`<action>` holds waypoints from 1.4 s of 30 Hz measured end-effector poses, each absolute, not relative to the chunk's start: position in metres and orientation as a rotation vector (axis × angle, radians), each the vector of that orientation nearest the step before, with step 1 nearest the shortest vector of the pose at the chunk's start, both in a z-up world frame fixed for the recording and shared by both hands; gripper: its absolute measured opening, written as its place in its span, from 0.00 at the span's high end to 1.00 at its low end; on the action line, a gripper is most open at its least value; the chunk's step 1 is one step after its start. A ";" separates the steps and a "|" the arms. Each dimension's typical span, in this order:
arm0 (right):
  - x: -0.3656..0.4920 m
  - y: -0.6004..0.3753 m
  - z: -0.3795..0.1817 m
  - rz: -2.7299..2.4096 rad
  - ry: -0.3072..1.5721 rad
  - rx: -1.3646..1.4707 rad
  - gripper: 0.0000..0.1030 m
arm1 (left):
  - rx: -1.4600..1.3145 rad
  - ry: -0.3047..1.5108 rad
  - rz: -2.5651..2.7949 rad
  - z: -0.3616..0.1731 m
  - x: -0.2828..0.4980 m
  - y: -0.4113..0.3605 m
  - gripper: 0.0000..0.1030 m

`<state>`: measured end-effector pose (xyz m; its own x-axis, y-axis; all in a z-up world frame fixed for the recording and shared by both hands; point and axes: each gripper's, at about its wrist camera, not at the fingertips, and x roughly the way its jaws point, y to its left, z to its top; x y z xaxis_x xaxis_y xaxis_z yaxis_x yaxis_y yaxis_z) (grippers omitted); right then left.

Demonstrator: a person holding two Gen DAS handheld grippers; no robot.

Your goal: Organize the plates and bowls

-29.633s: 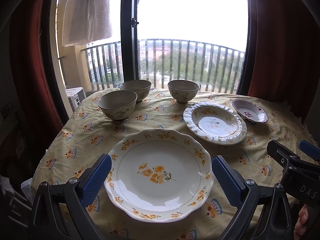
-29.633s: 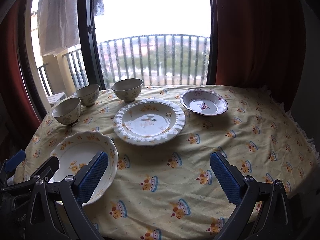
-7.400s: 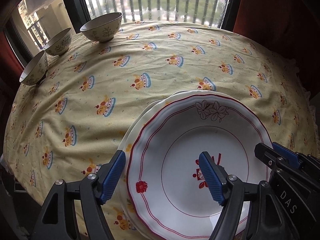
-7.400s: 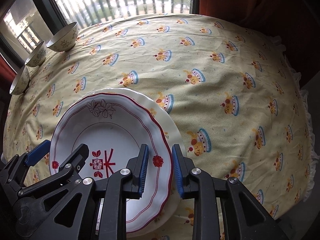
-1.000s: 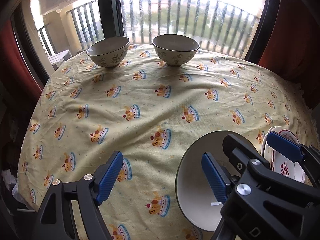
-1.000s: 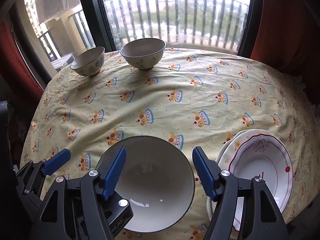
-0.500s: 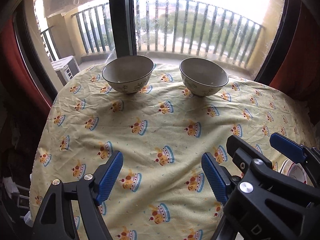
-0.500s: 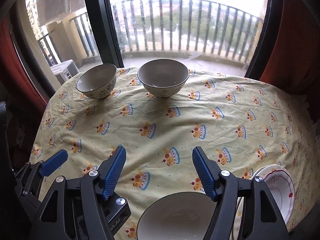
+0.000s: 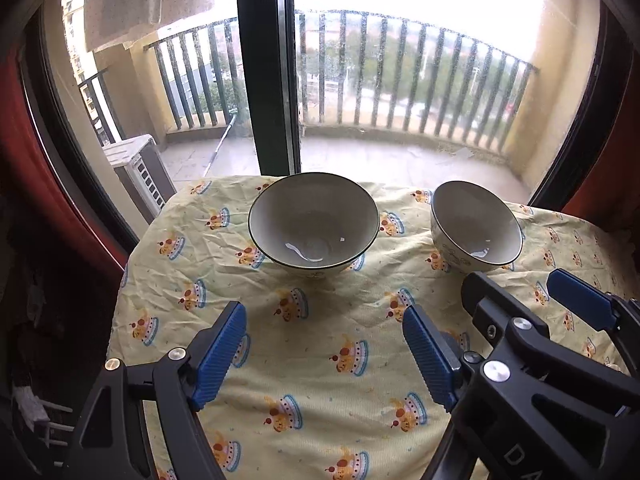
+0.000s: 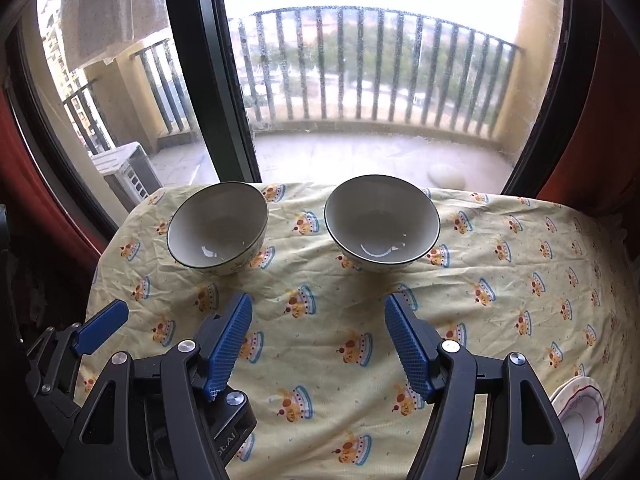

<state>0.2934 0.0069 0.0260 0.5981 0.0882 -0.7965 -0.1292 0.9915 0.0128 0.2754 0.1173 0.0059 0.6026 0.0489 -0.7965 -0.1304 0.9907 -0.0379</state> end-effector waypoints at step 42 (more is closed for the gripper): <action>0.428 0.087 -0.059 -0.036 0.956 0.018 0.57 | -0.090 0.967 0.087 -0.074 0.405 0.190 0.56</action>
<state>0.4276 0.0873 -0.0591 0.5762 -0.0228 -0.8170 0.0390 0.9992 -0.0003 0.4050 0.1897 -0.0743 0.5649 0.0334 -0.8245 -0.1138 0.9928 -0.0377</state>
